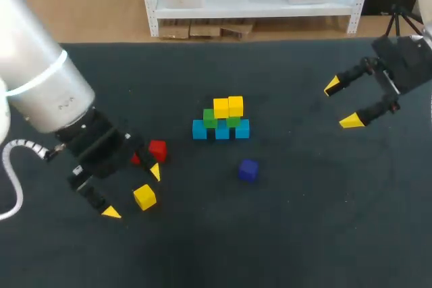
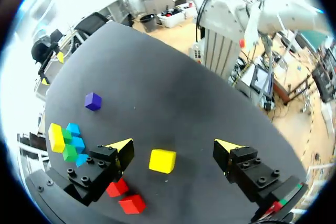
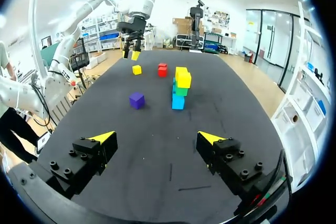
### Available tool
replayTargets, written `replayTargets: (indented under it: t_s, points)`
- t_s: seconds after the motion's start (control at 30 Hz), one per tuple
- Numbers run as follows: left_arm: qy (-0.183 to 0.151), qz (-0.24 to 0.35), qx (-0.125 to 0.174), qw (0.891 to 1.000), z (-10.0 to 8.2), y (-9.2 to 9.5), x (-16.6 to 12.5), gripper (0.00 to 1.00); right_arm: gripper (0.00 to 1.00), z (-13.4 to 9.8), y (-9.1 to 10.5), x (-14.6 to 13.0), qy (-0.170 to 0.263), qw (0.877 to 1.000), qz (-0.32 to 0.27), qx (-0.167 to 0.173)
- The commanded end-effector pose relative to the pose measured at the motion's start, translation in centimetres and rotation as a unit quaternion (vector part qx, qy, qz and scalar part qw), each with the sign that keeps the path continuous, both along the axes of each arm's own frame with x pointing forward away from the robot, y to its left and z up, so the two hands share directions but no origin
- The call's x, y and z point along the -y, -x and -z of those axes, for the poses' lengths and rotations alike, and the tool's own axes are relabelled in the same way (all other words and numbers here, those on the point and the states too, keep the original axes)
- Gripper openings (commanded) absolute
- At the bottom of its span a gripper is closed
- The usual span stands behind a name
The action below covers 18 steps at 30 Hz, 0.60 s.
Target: Place the blue cubes, place green cubes on the blue cubes, place the yellow cubes on the green cubes, then place the red cubes on the yellow cubes, and place purple cube on the red cubes.
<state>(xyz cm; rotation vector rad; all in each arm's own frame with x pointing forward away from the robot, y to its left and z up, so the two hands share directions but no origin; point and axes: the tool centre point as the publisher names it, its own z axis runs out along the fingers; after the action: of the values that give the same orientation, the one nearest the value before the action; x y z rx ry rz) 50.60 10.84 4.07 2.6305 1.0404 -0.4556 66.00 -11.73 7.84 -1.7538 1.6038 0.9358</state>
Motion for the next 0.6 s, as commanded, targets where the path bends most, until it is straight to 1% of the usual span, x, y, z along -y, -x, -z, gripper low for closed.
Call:
replayTargets:
  t_s: [0.03,0.17,0.27,0.33,0.53,0.57,0.6]
  points:
    - [-0.035,0.029,-0.038,0.998,1.9,-2.7,1.6,1.00,1.00,0.0,0.0,0.0,-0.001,1.000,0.000,0.000]
    - [-0.032,0.030,-0.045,0.998,2.8,-3.2,1.6,1.00,1.00,0.0,0.0,0.0,-0.001,1.000,0.000,0.000]
    - [-0.038,0.031,-0.052,0.997,3.4,-3.4,1.1,1.00,1.00,0.0,0.0,0.0,-0.001,1.000,0.000,0.000]
    - [-0.044,0.022,-0.053,0.997,3.6,-3.4,0.8,1.00,1.00,0.0,0.0,0.0,-0.001,1.000,0.000,0.000]
    - [-0.048,0.025,-0.054,0.997,3.9,-3.7,0.1,1.00,1.00,0.0,0.0,0.0,-0.001,1.000,0.000,0.000]
    - [-0.048,0.025,-0.053,0.997,3.9,-3.7,0.0,0.91,1.00,0.0,0.0,0.0,-0.001,1.000,0.000,0.000]
    - [-0.045,0.023,-0.051,0.997,4.0,-3.7,0.0,0.55,1.00,0.0,0.0,0.0,-0.001,1.000,0.000,0.000]
